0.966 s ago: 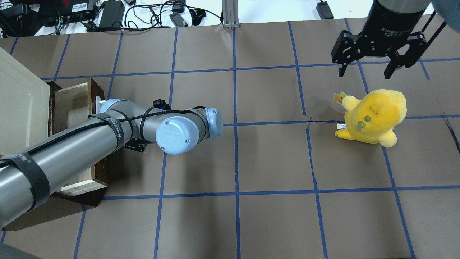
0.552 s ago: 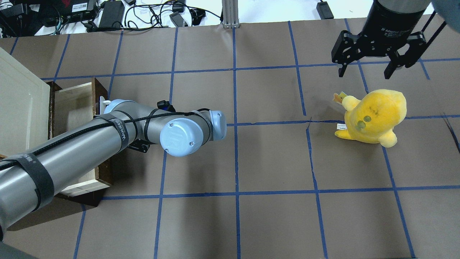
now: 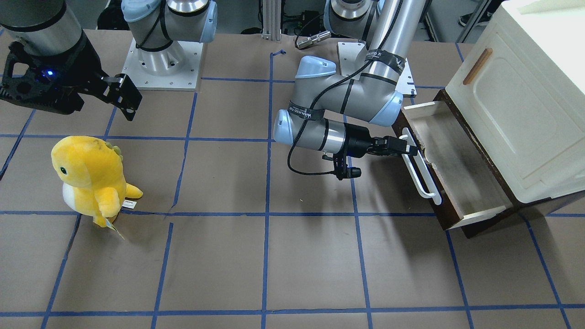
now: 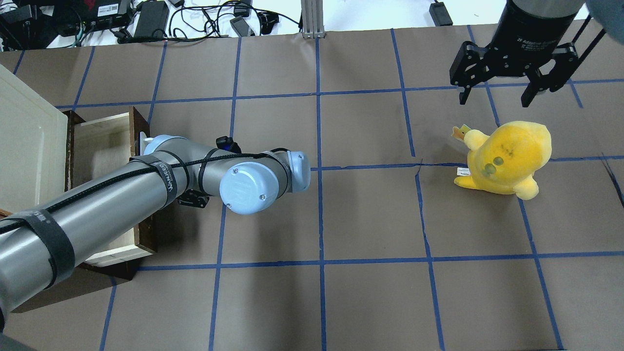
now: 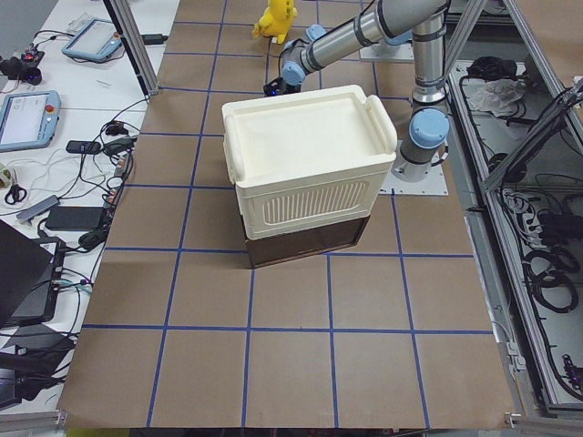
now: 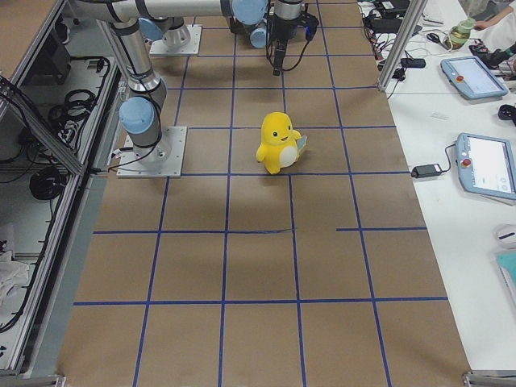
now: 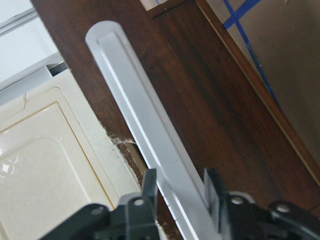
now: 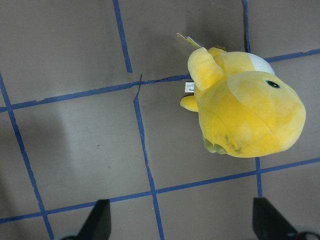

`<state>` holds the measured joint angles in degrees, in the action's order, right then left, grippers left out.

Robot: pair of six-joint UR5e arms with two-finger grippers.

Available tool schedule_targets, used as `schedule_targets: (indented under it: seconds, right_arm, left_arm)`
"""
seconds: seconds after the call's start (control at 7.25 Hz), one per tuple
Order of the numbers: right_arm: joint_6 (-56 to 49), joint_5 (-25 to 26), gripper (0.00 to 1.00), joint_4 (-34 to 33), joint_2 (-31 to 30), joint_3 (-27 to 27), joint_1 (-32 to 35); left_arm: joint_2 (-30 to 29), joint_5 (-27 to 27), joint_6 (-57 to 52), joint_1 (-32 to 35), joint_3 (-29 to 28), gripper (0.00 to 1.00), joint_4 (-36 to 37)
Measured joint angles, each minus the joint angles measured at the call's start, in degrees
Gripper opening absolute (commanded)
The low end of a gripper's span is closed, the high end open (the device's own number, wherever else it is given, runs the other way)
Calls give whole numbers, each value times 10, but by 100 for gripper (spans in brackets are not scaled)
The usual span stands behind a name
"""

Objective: Pull drawer sideways
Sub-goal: 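Open the left gripper and lift it away from the handle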

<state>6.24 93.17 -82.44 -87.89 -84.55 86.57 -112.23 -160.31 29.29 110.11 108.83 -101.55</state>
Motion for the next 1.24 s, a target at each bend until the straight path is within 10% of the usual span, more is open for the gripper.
schedule_targets:
  seconds: [0.28,1.24]
  right_arm:
    - [0,0,100,0,0,0,0]
    - [0,0,100,0,0,0,0]
  left_arm:
    - [14,44,-6,3,-26,100,15]
    - [192,603,-193,-80,-217,100,25]
